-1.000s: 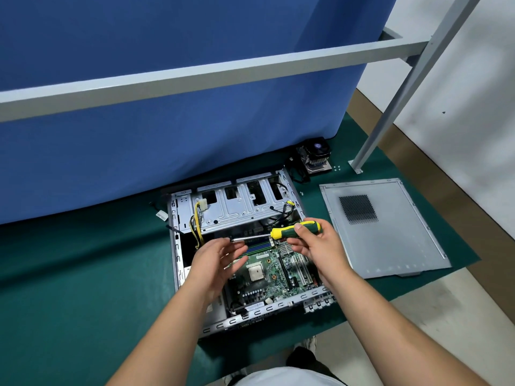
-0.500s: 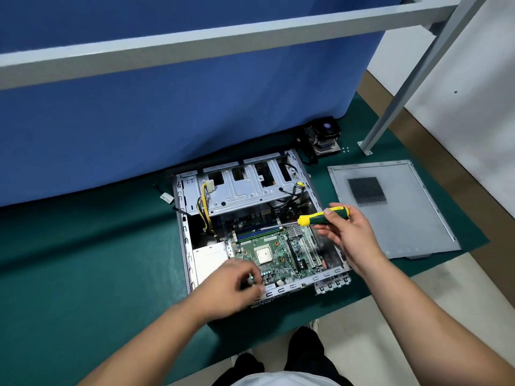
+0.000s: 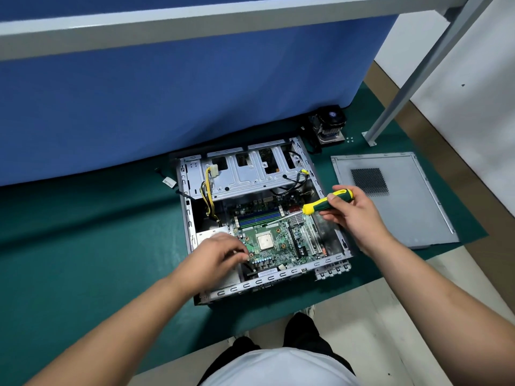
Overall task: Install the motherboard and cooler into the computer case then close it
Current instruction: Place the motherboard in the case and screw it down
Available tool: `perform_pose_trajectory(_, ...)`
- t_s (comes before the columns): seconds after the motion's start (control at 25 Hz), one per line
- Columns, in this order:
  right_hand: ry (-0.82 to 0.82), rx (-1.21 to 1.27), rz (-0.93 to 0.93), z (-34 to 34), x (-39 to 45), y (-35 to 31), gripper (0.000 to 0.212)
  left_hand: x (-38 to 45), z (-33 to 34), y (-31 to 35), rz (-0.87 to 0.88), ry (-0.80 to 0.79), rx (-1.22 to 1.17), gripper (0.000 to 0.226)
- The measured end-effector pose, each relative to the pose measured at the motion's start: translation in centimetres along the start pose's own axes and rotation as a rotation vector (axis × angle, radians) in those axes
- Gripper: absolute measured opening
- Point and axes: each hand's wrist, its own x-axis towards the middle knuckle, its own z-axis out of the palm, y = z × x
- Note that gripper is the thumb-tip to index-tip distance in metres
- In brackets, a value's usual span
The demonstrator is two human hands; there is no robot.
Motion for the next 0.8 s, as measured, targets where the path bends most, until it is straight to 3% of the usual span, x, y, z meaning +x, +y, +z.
perform_pose_trajectory(0.2,-0.101,-0.156,-0.059,0.9,-0.7,0.1,0.021,2.0,-1.6,-1.6,-0.097,0.107,0.164,0.054)
perform_pose_trajectory(0.32,-0.148,-0.276,-0.057,1.9,-1.2,1.0,0.023,3.8,-1.6,-2.3,-0.097,0.166,0.358,0.04)
perform_pose_trajectory(0.44,-0.161,-0.425,-0.07,3.0,-1.9,2.2,0.023,5.4,-1.4,-3.1,-0.145,0.163,0.382,0.024)
perform_pose_trajectory(0.56,-0.19,-0.555,-0.09,4.1,-2.6,3.3,0.026,5.9,-0.5,-3.1,-0.243,0.204,0.348,0.03)
perform_pose_trajectory(0.8,-0.319,-0.798,-0.23,5.6,-2.6,4.5,0.037,6.2,-0.1,-3.7,-0.186,0.246,0.415,0.038)
